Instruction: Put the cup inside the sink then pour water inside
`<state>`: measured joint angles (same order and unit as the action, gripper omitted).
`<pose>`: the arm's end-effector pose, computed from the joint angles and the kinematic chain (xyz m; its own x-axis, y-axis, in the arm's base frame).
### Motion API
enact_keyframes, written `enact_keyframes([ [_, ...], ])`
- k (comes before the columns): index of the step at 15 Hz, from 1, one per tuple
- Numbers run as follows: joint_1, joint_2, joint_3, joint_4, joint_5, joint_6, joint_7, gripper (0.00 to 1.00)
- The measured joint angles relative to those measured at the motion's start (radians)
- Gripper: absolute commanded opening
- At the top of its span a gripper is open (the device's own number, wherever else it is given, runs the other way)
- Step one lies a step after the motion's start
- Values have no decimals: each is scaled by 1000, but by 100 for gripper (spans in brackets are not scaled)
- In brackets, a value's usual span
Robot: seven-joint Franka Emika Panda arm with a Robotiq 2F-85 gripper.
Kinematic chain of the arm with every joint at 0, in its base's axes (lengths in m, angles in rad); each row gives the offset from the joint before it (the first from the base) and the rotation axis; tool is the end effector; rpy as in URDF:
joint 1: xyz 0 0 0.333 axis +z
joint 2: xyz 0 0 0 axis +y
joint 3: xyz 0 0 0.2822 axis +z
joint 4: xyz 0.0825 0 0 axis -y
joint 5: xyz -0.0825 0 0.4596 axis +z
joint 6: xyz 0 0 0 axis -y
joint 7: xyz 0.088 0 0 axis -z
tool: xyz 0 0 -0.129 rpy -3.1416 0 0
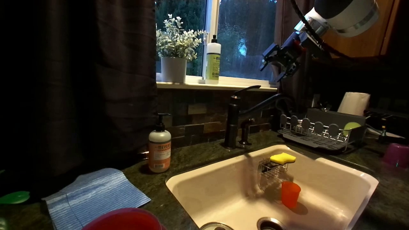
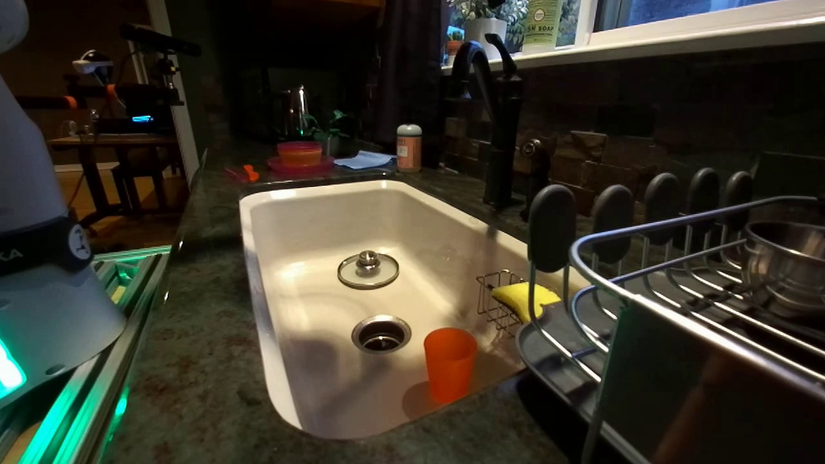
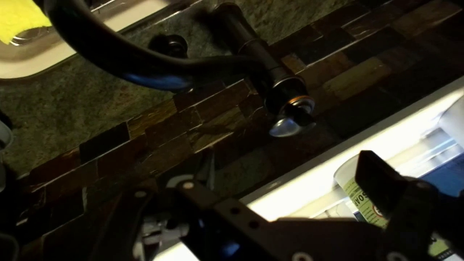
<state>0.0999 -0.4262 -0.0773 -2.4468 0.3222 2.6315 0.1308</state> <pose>0.5541 0.0085 0.4419 0.7872 -0.3901 0.4776 -0.2148 -0.8994 -0.3807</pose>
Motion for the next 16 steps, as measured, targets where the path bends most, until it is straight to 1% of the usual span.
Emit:
enact_keyframes([
  [4,69,21,-82,24,211,-4,-118,100],
  [6,85,39,-107,43,283,-25,-153,100],
  [8,82,57,-116,64,323,-76,-160,100],
  [12,44,97,-112,97,332,-184,-159,100],
  [13,33,106,-109,104,332,-203,-158,98],
  [14,21,115,-104,111,332,-218,-157,92],
  [15,11,124,-99,118,332,-231,-156,73],
  [16,3,132,-95,123,332,-241,-155,70],
])
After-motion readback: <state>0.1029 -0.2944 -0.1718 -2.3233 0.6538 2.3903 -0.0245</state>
